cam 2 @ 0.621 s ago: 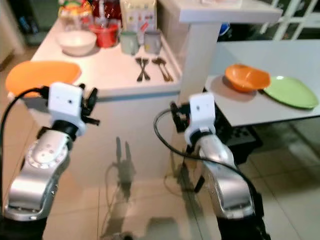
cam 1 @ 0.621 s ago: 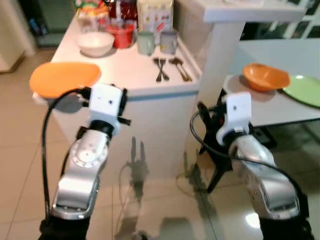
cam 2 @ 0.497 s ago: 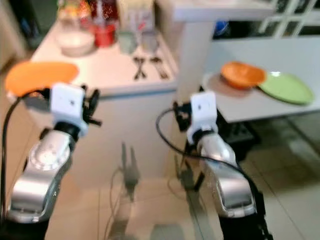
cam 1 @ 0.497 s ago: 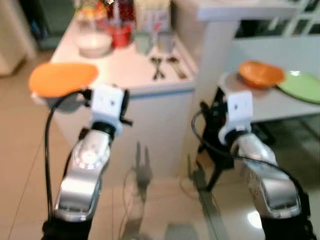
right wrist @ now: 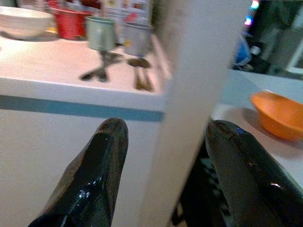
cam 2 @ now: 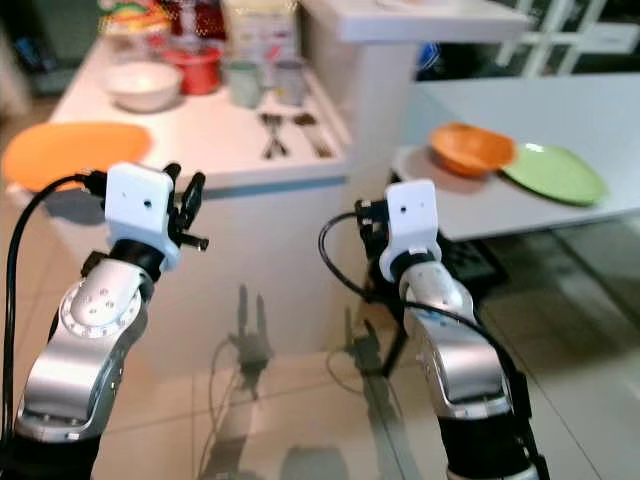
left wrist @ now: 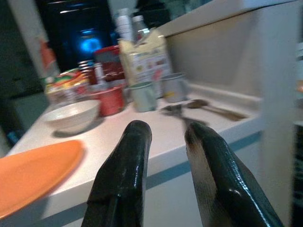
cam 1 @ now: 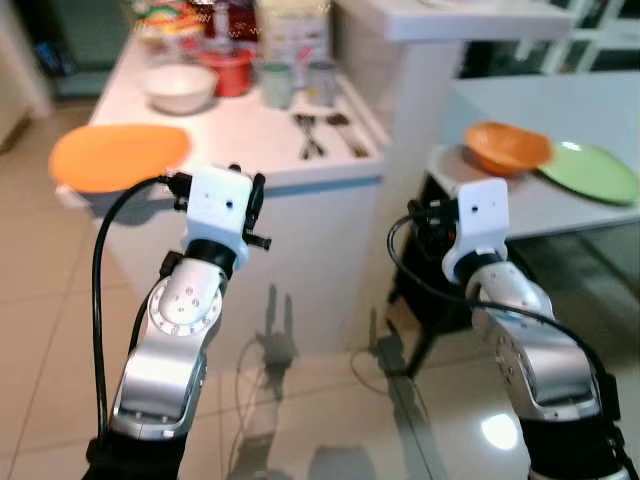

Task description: Setting the table

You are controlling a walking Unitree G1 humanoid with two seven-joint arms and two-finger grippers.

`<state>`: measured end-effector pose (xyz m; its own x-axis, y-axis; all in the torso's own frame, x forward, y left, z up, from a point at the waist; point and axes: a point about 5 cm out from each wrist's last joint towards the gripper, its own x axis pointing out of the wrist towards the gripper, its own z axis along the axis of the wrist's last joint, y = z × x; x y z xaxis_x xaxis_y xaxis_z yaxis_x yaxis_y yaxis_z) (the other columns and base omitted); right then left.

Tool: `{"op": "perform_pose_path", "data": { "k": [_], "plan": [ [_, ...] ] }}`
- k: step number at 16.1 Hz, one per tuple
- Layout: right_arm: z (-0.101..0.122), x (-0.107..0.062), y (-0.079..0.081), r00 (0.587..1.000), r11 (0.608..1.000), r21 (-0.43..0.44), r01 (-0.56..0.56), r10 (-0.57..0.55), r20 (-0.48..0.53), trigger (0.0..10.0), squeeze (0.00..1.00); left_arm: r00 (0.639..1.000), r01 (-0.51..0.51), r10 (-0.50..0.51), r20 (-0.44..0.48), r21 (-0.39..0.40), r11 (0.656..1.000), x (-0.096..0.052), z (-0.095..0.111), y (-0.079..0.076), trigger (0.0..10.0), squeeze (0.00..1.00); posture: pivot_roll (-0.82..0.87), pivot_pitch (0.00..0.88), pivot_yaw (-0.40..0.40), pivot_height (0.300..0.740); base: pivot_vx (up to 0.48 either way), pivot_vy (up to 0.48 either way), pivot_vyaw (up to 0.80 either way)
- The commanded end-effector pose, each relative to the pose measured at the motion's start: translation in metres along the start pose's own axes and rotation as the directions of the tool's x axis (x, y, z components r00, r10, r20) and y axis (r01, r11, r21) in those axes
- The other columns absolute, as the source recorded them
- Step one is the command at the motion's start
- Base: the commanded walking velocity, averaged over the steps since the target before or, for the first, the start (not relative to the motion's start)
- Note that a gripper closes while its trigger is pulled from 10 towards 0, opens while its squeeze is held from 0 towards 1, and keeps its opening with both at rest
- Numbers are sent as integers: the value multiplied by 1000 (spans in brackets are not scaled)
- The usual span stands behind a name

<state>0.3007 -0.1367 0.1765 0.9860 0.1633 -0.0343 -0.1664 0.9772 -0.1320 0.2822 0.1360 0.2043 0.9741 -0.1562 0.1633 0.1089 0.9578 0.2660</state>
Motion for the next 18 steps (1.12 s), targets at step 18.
{"op": "perform_pose_path", "data": {
  "k": [18],
  "plan": [
    [14, 8, -10, 998, 1000, 9, -16, 16, 54, 10000, 0, 999, 35, -34, 18, -32, 999, 4, 1, -4, 10000, 0, 23, 0, -13, 740, 435, 0, 80]
  ]
}}
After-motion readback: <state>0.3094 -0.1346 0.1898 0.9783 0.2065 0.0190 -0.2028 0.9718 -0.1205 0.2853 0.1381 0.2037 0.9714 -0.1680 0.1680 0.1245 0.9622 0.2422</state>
